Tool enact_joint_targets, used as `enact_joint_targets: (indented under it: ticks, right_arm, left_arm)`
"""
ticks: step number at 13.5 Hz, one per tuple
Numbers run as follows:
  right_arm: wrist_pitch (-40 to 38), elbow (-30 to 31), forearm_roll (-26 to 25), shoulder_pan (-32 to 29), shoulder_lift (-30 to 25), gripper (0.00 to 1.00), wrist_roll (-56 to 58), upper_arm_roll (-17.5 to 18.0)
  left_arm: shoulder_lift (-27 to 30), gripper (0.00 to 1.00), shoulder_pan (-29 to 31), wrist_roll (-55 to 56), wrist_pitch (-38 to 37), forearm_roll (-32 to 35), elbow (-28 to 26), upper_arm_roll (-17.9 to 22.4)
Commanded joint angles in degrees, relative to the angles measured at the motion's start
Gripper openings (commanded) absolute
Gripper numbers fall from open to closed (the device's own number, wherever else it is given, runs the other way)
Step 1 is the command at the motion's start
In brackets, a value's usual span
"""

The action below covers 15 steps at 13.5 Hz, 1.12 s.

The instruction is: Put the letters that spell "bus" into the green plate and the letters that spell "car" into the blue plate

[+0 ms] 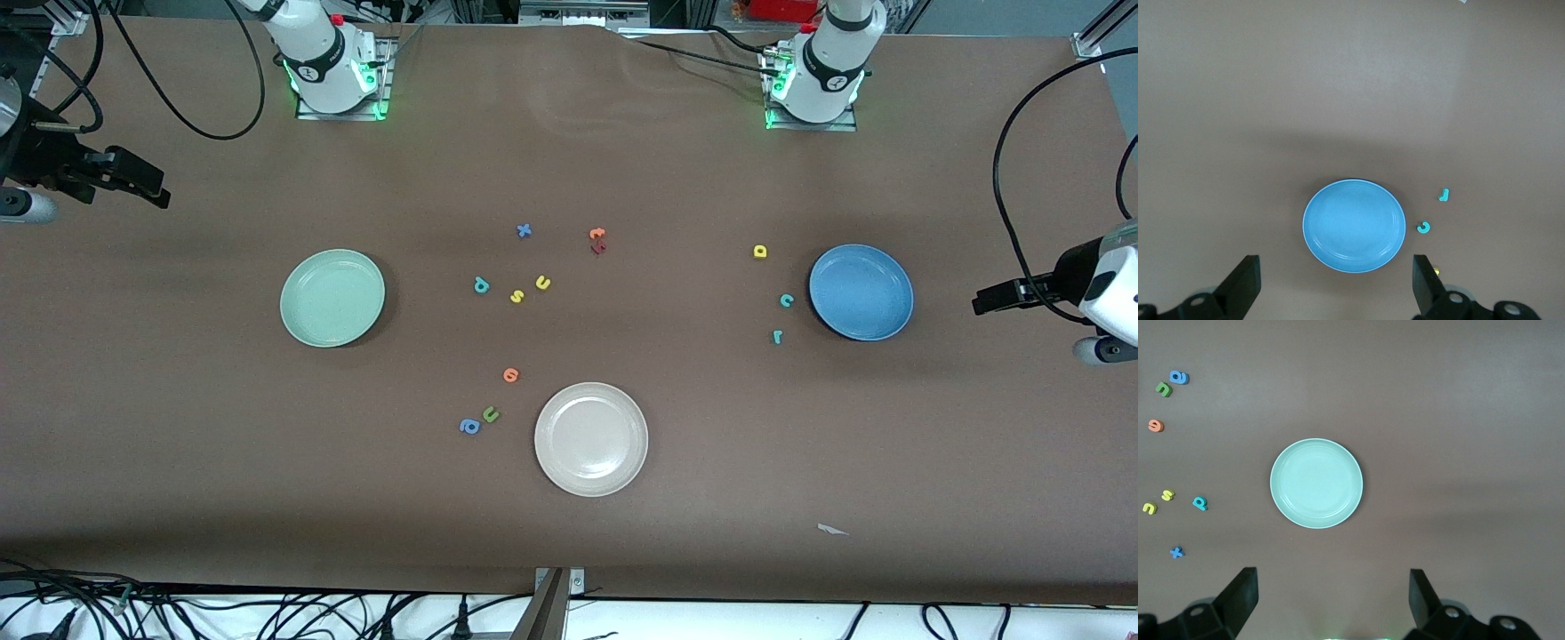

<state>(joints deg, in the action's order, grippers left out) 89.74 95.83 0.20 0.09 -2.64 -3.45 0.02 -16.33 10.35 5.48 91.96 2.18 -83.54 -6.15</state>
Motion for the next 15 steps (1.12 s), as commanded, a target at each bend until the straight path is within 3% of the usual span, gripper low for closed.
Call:
enact_joint_targets:
  ticks: [1,15]
  right_arm:
    - [-1.0,-0.7,-0.3,-0.7,-0.2,1.00,1.0,0.7]
    - [-1.1,-0.7,-0.3,-0.7,-0.2,1.00,1.0,0.7]
  left_arm:
    - [1.4,1.00,0.4,-1.0,0.2,-0.2,-1.4,-0.2]
    - [1.3,1.00,0.5,-0.6,0.1,-2.6,-1.4,-0.2]
